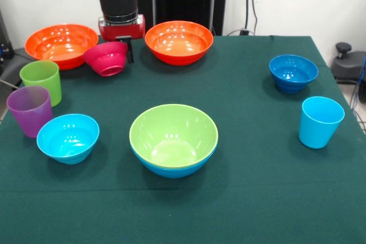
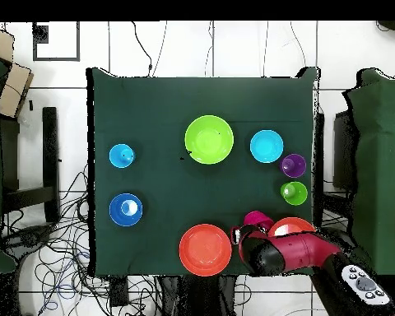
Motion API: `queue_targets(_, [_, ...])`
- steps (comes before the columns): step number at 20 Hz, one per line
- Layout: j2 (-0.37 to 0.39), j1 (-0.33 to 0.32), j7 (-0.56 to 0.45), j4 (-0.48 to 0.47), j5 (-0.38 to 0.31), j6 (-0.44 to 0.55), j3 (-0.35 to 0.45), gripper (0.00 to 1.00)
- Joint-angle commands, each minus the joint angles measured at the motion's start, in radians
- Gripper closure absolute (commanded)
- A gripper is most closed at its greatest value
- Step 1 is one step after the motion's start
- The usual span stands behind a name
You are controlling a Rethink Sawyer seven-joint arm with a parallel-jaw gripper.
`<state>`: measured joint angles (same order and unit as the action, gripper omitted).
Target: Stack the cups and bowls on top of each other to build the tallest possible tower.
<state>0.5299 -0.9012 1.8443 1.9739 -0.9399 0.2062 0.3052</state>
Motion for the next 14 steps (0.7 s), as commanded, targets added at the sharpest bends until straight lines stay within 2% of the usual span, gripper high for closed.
queue_targets(1, [-0.042, -0.009, -0.106, -0.082, -0.011, 0.073, 0.114, 1.0])
queue_targets(7, [-0.043, -0.009, -0.097, -0.083, -0.003, 0.09, 0.119, 1.0])
queue_targets(9, [-0.023, 0.0, -0.087, -0.074, 0.012, 0.107, 0.117, 1.0])
queue_targets(11, [0.017, -0.004, -0.096, -0.05, 0.062, 0.153, 0.144, 1.0])
queue_targets(14, [0.103, 0.018, -0.107, -0.024, 0.171, 0.258, 0.19, 1.0])
